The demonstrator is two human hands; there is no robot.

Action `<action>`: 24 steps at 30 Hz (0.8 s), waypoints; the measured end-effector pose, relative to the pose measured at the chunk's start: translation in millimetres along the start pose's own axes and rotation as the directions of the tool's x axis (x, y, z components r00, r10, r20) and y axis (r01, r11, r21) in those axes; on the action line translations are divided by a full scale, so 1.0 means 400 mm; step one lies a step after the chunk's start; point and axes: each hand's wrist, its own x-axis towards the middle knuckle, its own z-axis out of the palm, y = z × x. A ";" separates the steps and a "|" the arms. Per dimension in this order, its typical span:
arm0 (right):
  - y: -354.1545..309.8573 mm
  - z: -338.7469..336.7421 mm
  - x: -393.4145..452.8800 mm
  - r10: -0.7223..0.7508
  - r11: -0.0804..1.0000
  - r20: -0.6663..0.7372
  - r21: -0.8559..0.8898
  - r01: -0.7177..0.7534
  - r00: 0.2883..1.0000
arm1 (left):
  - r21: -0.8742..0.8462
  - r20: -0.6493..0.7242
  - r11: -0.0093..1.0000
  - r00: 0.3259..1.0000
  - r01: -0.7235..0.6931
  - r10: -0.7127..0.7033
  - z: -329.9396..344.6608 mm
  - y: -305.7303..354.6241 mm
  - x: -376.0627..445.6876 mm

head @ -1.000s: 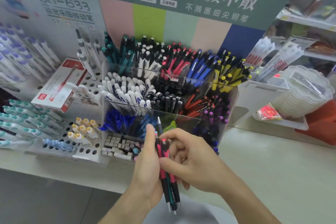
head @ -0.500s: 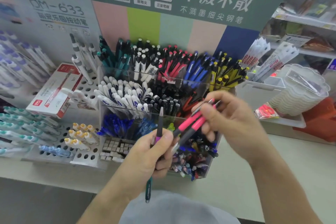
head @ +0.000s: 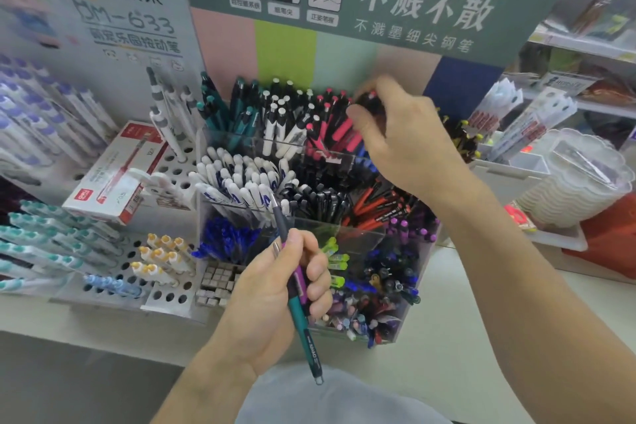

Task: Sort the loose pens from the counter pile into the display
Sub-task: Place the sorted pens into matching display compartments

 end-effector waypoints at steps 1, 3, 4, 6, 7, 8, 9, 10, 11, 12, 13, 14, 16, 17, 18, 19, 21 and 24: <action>-0.004 0.008 0.004 0.008 1.000 0.023 -0.030 -0.007 1.000 | -0.015 0.007 1.000 1.000 -0.004 0.004 -0.001 0.000 0.001; -0.014 0.023 0.002 0.014 0.997 0.004 -0.074 -0.014 1.000 | -0.026 0.009 1.000 1.000 0.001 -0.001 -0.003 0.002 0.002; -0.019 0.030 -0.005 -0.006 0.996 -0.049 -0.088 0.002 0.999 | -0.028 0.004 1.000 1.000 0.006 -0.006 -0.002 0.002 0.002; -0.022 0.048 -0.020 -0.078 0.992 -0.176 -0.114 0.058 0.981 | -0.051 -0.002 0.999 1.000 0.010 -0.010 0.001 0.003 0.003; -0.024 0.060 -0.026 -0.104 0.989 -0.204 -0.127 0.079 0.973 | -0.068 -0.004 0.998 1.000 0.013 -0.014 0.003 0.005 0.003; -0.024 0.072 -0.029 -0.127 0.986 -0.207 -0.134 0.101 0.970 | -0.082 -0.010 0.996 1.000 0.019 -0.019 0.005 0.006 0.004; -0.022 0.083 -0.030 -0.151 0.982 -0.199 -0.144 0.123 0.968 | -0.093 -0.013 0.995 1.000 0.025 -0.026 0.006 0.005 0.004; -0.020 0.091 -0.029 -0.170 0.976 -0.197 -0.165 0.138 0.966 | -0.098 -0.011 0.995 1.000 0.026 -0.028 0.007 0.005 0.006; -0.016 0.097 -0.028 -0.174 0.971 -0.208 -0.200 0.133 0.962 | -0.097 -0.007 0.995 1.000 0.026 -0.027 0.011 0.005 0.007; -0.012 0.098 -0.029 -0.160 0.963 -0.224 -0.248 0.102 0.961 | -0.095 -0.004 0.995 1.000 0.024 -0.024 0.014 0.004 0.007; -0.010 0.095 -0.035 -0.137 0.953 -0.223 -0.296 0.067 0.965 | -0.096 -0.003 0.995 1.000 0.018 -0.019 0.017 0.004 0.006; -0.012 0.088 -0.046 -0.120 0.942 -0.192 -0.332 0.051 0.974 | -0.100 -0.010 0.995 1.000 0.005 -0.006 0.017 0.003 0.005; -0.041 0.068 -0.095 -0.111 0.955 -0.115 -0.287 0.074 0.987 | -0.102 -0.041 0.994 0.998 -0.042 0.038 0.014 0.007 0.005; -0.062 0.059 -0.132 -0.125 0.974 -0.122 -0.202 0.098 0.985 | -0.096 -0.059 0.993 0.996 -0.074 0.068 0.013 0.010 0.005; -0.086 0.050 -0.172 -0.128 0.988 -0.150 -0.100 0.114 0.980 | -0.090 -0.077 0.990 0.992 -0.110 0.103 0.013 0.013 0.005; -0.106 0.042 -0.211 -0.091 0.995 -0.147 0.016 0.094 0.985 | -0.090 -0.101 0.984 0.985 -0.152 0.143 0.014 0.015 0.007; -0.131 0.035 -0.273 0.105 0.956 0.082 0.265 -0.124 0.991 | -0.089 -0.155 0.968 0.963 -0.235 0.220 0.016 0.018 0.008; -0.140 0.065 -0.341 0.288 0.693 0.519 0.467 -0.549 0.805 | -0.036 -0.190 0.953 0.938 -0.302 0.290 0.024 0.012 0.010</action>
